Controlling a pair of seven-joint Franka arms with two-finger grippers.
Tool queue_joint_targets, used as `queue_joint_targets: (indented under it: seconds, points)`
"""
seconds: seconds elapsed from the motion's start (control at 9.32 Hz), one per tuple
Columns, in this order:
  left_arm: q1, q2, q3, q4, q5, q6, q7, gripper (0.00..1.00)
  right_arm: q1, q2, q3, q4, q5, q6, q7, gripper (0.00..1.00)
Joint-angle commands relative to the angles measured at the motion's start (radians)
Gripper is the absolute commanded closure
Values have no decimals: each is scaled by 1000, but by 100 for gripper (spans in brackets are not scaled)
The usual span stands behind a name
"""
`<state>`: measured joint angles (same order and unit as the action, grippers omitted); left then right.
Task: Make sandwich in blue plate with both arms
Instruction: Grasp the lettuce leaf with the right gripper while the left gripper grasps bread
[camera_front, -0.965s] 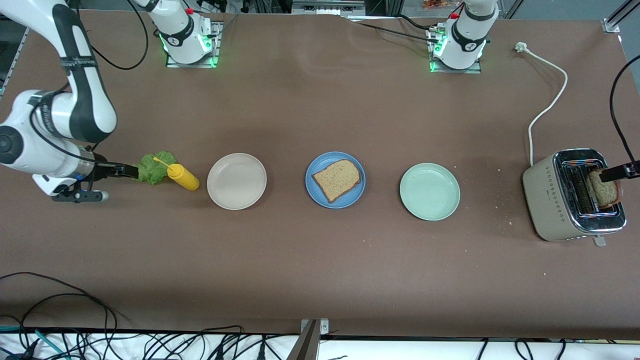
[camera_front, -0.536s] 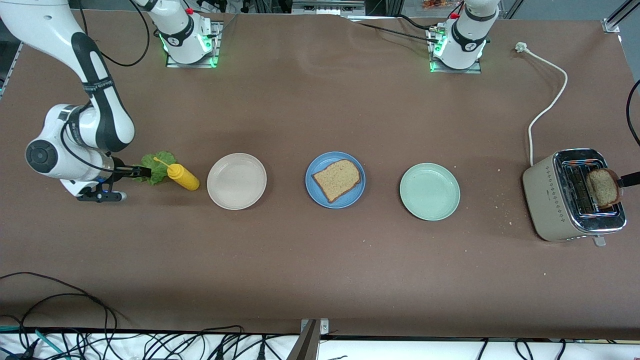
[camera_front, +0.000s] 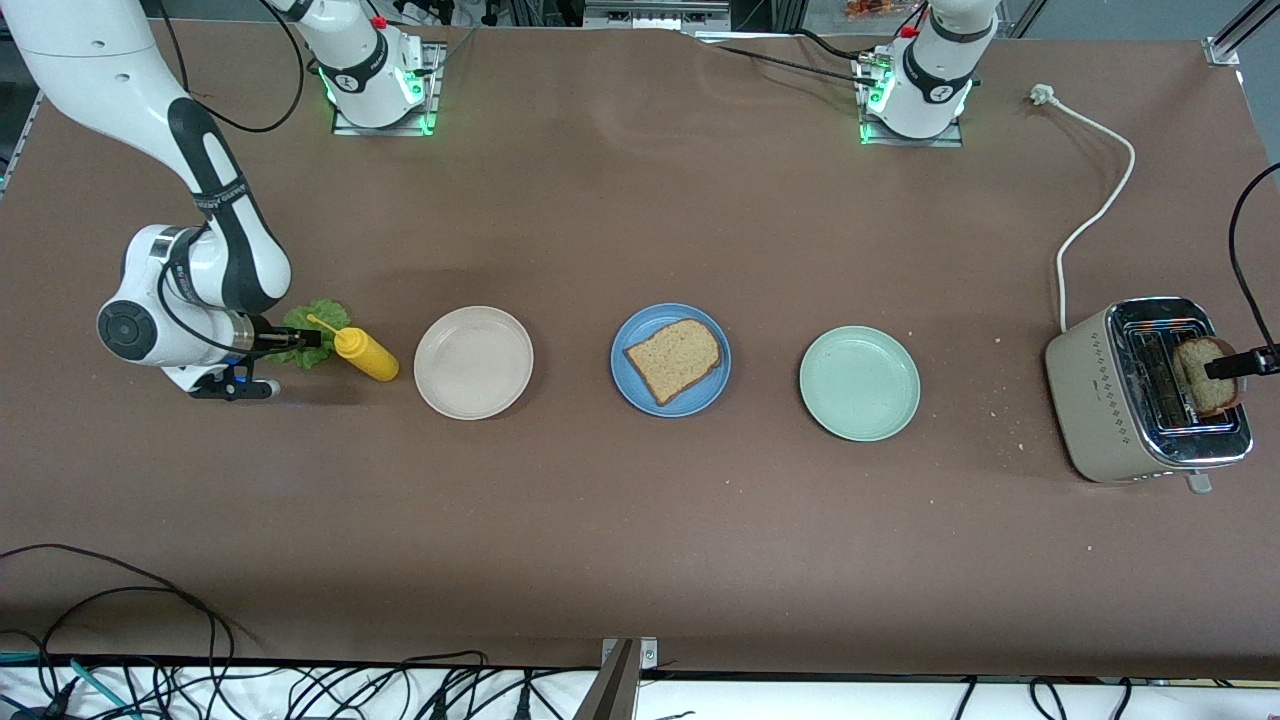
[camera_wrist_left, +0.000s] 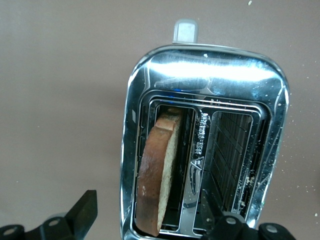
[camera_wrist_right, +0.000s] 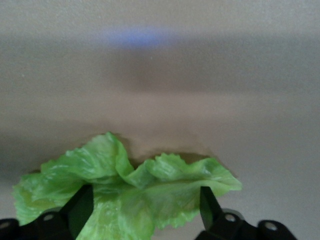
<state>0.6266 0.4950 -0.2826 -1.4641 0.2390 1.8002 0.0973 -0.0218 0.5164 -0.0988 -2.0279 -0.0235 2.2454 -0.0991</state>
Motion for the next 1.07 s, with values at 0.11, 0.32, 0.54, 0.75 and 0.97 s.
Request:
queue_joint_targets:
  seconds: [0.11, 0.32, 0.54, 0.75, 0.97]
  points:
    - [7, 34, -6, 11, -3, -12, 7, 67, -3, 8, -6, 14, -38, 14, -13, 92]
    - [5, 33, -7, 11, -3, -13, 9, 100, -3, 5, -7, 28, -39, 11, -16, 100]
    - [5, 30, -7, 11, -1, -15, 7, 100, -3, -15, -10, 82, -46, -45, -50, 100]
    - [2, 24, -10, 25, 3, -51, 10, 100, -3, -22, -10, 229, -44, -226, -92, 100]
    - [-2, -44, -30, 28, 0, -103, 18, 100, -1, -27, -7, 412, -38, -451, -146, 100]
